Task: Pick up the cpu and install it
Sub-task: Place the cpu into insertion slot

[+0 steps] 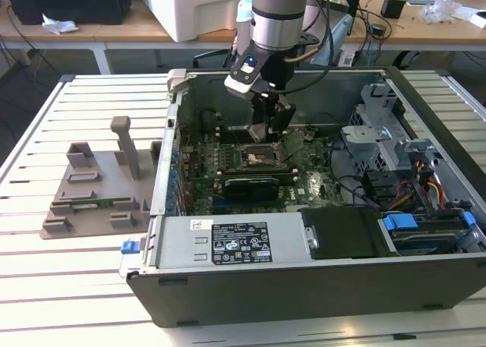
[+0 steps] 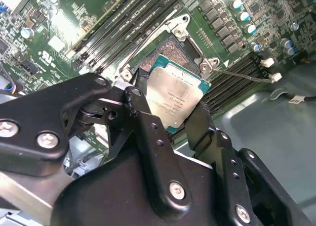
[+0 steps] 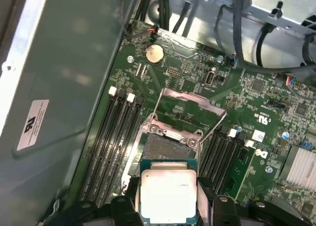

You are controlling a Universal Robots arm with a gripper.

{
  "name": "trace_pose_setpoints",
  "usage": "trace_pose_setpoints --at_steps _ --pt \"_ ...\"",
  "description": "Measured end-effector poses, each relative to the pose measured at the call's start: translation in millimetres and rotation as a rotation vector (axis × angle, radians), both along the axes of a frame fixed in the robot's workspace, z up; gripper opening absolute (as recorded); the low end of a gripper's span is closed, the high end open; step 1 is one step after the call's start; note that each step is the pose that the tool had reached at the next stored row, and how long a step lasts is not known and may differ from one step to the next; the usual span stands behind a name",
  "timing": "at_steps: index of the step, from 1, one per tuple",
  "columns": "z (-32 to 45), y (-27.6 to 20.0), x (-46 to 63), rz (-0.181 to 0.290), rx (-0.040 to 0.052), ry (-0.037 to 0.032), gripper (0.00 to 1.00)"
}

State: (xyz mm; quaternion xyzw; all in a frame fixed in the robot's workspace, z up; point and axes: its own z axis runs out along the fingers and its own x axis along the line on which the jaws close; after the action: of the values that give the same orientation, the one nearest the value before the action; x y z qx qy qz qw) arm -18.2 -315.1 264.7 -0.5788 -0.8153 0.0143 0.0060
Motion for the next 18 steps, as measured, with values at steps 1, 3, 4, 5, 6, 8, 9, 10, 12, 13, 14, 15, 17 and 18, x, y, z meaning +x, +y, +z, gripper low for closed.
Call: trace_pose_setpoints --at_steps 1,3,4,5,6,8,9,10,12,13,14,15,17,18 --pt "0.0 0.0 0.0 -0.010 -0.0001 0.0000 0.54" --pt "0.0 0.0 0.0 -0.048 -0.0001 0.0000 0.54" --pt "0.0 0.0 0.0 -0.068 0.0000 0.0000 0.54" --pt "-0.1 0.0 0.0 -0.086 0.0000 0.0000 0.54" --pt "-0.1 0.0 0.0 -0.108 -0.0001 0.0000 0.54" --pt "-0.1 0.0 0.0 -0.145 -0.0001 0.0000 0.54" --pt "-0.1 0.0 0.0 -0.158 -0.0001 0.0000 0.54" --pt "-0.1 0.0 0.0 -0.166 0.0000 0.0000 0.54" --pt "-0.1 0.0 0.0 -0.184 0.0000 0.0000 0.54" --pt "-0.1 0.0 0.0 -0.192 -0.0001 0.0000 0.54" --pt "-0.1 0.0 0.0 -0.203 0.0000 0.0000 0.54" --pt "-0.1 0.0 0.0 -0.210 -0.0001 0.0001 0.54" --pt "-0.1 0.0 0.0 -0.230 0.0000 0.0000 0.54" --pt "-0.1 0.0 0.0 -0.240 -0.0001 0.0000 0.54"
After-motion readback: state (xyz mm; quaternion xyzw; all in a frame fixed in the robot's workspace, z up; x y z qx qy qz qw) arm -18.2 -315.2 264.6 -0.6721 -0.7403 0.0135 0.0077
